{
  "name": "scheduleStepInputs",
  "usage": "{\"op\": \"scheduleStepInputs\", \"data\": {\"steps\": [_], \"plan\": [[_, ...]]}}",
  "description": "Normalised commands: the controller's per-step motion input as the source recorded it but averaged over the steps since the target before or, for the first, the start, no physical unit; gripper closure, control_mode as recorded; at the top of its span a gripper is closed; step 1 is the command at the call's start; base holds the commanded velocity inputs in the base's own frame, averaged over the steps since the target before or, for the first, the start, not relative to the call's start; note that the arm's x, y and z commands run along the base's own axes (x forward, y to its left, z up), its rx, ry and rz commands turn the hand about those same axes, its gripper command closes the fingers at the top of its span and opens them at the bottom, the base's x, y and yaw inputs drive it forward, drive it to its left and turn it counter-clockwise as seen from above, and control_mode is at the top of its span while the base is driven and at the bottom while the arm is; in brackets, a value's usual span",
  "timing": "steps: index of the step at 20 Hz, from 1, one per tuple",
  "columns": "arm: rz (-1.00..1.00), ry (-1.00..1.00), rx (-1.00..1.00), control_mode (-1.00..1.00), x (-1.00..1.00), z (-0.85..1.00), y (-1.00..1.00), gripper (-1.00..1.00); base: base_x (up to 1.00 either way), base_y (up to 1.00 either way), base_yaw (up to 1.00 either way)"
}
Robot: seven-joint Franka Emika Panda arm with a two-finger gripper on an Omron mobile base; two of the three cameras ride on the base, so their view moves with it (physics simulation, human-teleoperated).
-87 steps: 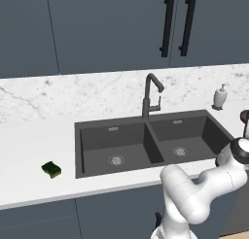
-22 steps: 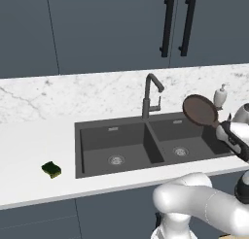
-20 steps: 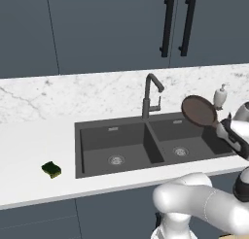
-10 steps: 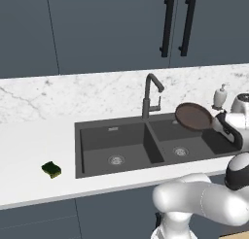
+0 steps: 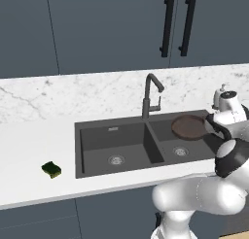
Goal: Pick the pan and sponge and place them into the sink. Then turn on the water.
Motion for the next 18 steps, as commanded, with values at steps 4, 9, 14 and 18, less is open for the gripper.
{"op": "scheduleStepInputs", "data": {"steps": [4,9,14,18], "plan": [[0.0,0.16,-0.07,-1.0,0.18,-0.09,0.13,1.0,0.0,0.0,0.0],[0.0,0.06,0.0,-1.0,0.2,-0.09,0.04,1.0,0.0,0.0,0.0],[0.0,0.04,0.0,-1.0,0.26,-0.14,0.02,1.0,0.0,0.0,0.0],[0.0,0.03,0.0,-1.0,0.27,-0.21,0.02,1.0,0.0,0.0,0.0]]}}
